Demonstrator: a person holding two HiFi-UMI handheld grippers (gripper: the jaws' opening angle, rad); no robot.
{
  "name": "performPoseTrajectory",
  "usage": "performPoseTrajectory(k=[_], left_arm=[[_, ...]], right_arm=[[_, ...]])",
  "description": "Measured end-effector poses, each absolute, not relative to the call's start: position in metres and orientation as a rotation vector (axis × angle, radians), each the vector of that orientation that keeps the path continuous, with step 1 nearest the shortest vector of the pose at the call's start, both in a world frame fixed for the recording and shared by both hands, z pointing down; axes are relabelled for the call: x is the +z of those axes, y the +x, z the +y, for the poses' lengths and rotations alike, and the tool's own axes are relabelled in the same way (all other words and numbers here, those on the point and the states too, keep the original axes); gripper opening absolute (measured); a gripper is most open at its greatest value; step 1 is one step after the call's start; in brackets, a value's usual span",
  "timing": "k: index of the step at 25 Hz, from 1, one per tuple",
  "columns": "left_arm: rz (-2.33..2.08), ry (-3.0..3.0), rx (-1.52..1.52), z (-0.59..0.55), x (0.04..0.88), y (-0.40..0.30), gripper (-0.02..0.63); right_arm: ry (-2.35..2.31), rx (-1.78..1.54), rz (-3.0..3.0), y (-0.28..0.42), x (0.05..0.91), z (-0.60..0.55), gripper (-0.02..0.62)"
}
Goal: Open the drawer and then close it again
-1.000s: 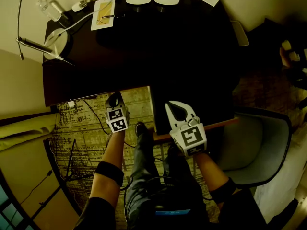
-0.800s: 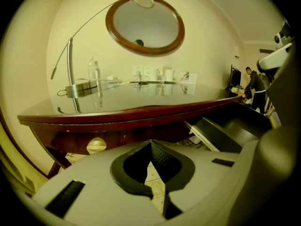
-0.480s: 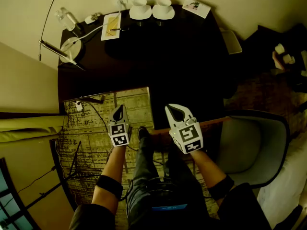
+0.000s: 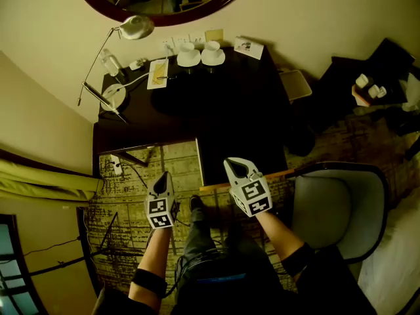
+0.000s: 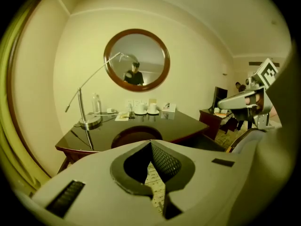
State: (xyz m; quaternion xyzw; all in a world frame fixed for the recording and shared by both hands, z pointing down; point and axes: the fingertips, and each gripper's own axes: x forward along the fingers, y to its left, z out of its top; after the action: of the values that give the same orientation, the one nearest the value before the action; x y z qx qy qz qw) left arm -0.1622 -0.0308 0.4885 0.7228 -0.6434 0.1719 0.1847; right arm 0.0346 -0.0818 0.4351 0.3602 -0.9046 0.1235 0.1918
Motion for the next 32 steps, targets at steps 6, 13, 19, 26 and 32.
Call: performPoseTrajectory(k=[6,13,19,26,32], left_arm=[[-1.843,2.081,0.425,-0.004,0.429,-0.142,0.003],[-1.854,2.118,0.381,0.02,0.397,-0.115,0.003],[-1.877,2.129,0.342,0.037,0.382,-0.103,0.003],[-1.854,2.157,0.329,0.05,0.381,-0.088,0.003],[-1.819,2.206,0.33,0.049,0.38,-0.072,0.003]], right_arm=[[1.056,0.326,-2.557,0.059,0.406,-0.068,0.005],[1.109,0.31,-2.563,0.091,0.39,-0.051,0.005],[1.134,0.296,-2.565,0.11,0.382,-0.038,0.005],[1.162,0.287,-2.555,0.128,0.381,-0.027,0.005],[1.189,0.304,-2.535,0.14,0.387,-0.02,0.005]])
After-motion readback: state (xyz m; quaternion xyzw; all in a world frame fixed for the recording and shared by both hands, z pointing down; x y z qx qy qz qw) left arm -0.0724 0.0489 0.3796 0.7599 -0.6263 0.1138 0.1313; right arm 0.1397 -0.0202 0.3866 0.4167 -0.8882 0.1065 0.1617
